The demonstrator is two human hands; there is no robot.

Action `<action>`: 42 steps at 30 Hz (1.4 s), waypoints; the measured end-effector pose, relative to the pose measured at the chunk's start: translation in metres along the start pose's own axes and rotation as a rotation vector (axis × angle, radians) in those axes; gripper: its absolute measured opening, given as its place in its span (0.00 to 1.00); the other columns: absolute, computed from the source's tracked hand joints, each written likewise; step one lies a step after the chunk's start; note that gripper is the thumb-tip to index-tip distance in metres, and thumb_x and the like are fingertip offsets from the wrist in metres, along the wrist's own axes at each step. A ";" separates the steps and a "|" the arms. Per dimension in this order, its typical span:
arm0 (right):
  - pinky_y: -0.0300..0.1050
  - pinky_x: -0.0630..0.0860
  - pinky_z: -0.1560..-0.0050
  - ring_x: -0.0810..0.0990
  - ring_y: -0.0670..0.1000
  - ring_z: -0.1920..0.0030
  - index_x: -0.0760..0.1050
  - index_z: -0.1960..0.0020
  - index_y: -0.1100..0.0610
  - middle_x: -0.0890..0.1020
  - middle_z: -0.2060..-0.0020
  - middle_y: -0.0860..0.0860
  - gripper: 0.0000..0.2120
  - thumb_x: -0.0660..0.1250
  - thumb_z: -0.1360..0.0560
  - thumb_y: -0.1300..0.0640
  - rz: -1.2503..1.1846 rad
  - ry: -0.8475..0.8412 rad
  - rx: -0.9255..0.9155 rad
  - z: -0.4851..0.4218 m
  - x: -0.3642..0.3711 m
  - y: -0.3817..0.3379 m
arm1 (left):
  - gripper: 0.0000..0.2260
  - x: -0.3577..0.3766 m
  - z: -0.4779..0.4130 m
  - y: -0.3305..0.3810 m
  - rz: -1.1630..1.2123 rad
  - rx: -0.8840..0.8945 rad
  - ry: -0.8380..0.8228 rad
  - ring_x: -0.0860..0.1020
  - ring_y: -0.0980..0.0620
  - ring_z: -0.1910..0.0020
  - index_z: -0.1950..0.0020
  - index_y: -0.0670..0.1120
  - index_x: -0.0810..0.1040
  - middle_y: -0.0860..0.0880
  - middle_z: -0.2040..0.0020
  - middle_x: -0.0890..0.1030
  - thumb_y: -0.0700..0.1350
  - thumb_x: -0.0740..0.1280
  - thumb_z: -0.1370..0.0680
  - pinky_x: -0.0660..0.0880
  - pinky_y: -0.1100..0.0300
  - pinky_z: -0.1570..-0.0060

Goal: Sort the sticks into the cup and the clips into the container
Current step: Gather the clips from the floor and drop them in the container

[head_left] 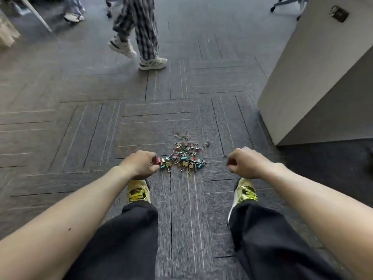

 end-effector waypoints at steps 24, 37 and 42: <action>0.57 0.67 0.30 0.63 0.61 0.26 0.53 0.22 0.61 0.58 0.23 0.59 0.30 0.59 0.20 0.56 -0.066 -0.321 0.002 -0.290 0.225 0.052 | 0.53 0.221 -0.268 -0.082 0.054 -0.217 -0.373 0.56 0.38 0.23 0.21 0.46 0.39 0.38 0.21 0.47 0.67 0.70 0.30 0.61 0.44 0.27; 0.54 0.51 0.22 0.43 0.59 0.21 0.40 0.21 0.64 0.42 0.21 0.61 0.33 0.55 0.18 0.56 -0.150 -0.361 0.008 -0.292 0.275 0.017 | 0.68 0.276 -0.261 -0.045 0.141 -0.139 -0.116 0.37 0.42 0.22 0.23 0.50 0.28 0.43 0.22 0.32 0.74 0.72 0.44 0.45 0.46 0.24; 0.46 0.48 0.22 0.46 0.51 0.20 0.46 0.20 0.60 0.48 0.20 0.53 0.31 0.55 0.19 0.61 -0.257 -0.321 -0.081 -0.304 0.264 0.015 | 0.61 0.277 -0.275 -0.033 0.123 -0.042 -0.083 0.36 0.46 0.22 0.22 0.48 0.31 0.47 0.22 0.31 0.71 0.69 0.36 0.44 0.49 0.23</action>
Point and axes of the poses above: each hand's wrist, its own z-axis away from the middle knuckle, its own x-axis out of the palm, y = z × x, the point moved 2 cm from there along -z, towards the middle knuckle
